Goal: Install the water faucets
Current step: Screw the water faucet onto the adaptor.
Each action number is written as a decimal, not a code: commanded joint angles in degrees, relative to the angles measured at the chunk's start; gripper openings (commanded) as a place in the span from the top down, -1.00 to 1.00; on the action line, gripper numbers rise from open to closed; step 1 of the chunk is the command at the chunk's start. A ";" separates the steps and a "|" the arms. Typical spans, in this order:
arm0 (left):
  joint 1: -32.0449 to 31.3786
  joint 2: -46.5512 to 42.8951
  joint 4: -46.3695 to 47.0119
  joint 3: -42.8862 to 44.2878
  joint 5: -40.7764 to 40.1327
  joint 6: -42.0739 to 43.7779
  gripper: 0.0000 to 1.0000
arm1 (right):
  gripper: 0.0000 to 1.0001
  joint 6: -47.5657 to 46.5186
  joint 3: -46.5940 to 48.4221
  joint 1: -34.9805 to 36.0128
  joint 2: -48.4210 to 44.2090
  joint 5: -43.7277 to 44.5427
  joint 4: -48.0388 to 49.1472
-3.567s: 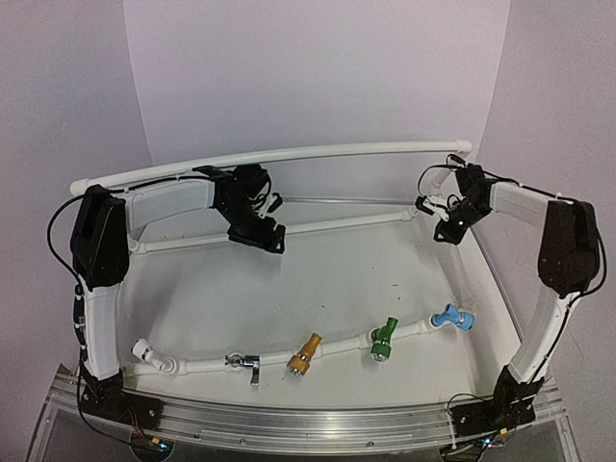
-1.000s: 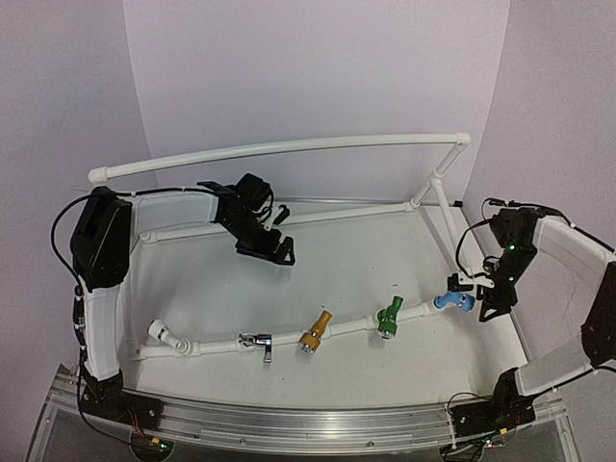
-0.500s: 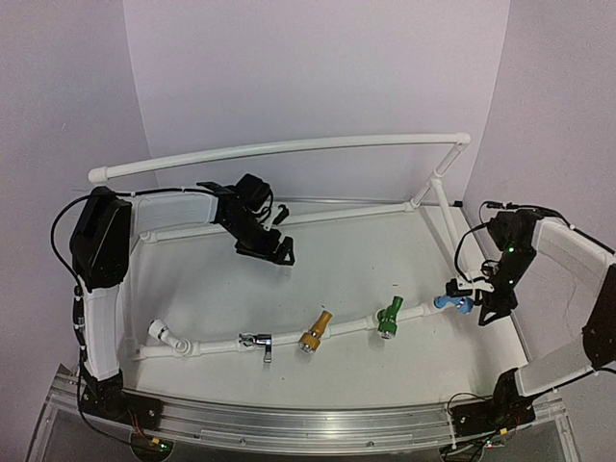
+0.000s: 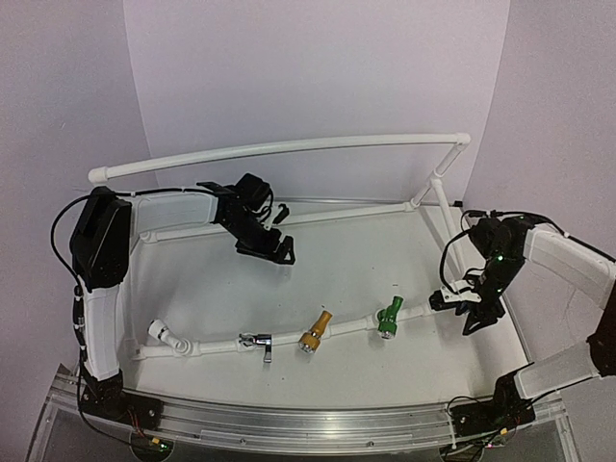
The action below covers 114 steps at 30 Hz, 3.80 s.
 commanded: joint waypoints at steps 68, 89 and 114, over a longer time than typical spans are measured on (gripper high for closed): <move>0.01 -4.02 2.31 -1.83 -0.65 -1.77 -0.95 | -0.59 -7.18 -7.83 3.04 -20.10 2.46 19.21; -0.01 -3.69 2.06 -1.05 -0.12 -1.96 -0.95 | -0.96 -50.26 -15.18 3.08 -24.76 -2.09 25.35; 0.01 -3.40 2.85 -1.73 -0.18 -1.83 -0.96 | -0.65 -61.89 -16.87 3.74 -14.89 -1.94 35.40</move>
